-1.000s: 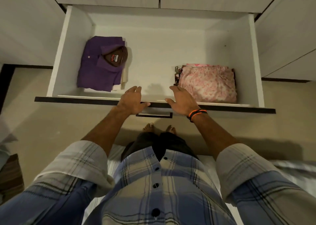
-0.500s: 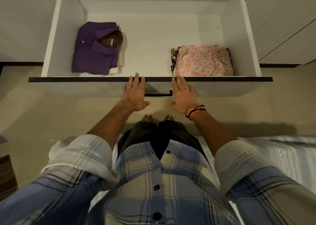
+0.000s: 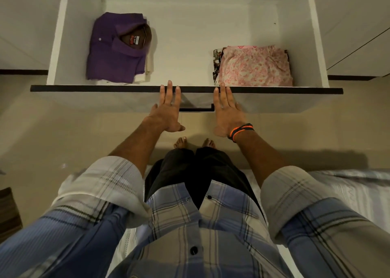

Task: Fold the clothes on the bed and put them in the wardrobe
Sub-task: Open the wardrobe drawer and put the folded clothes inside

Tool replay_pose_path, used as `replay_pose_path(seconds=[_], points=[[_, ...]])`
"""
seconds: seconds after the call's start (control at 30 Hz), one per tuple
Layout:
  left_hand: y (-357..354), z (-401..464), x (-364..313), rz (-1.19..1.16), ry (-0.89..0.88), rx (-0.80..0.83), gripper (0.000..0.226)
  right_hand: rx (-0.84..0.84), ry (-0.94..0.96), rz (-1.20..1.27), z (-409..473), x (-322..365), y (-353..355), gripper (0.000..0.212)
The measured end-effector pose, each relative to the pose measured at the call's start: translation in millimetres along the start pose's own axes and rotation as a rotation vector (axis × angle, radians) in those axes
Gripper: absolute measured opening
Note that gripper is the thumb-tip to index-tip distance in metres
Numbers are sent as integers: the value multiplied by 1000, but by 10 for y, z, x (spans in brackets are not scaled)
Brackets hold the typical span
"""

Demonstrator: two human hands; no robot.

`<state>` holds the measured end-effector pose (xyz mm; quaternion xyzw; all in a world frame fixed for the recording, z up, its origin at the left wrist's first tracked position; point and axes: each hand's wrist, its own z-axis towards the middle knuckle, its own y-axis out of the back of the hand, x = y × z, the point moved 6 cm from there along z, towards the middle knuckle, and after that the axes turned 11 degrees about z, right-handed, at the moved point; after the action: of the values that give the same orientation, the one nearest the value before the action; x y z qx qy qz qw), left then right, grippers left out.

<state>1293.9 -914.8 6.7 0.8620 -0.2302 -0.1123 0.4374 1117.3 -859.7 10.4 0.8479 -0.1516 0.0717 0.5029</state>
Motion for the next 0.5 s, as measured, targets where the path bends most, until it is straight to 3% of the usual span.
replay_pose_path(seconds=[0.5], points=[[952, 1159, 366, 20, 31, 51, 136, 8, 7, -29, 1288, -50, 876, 118]])
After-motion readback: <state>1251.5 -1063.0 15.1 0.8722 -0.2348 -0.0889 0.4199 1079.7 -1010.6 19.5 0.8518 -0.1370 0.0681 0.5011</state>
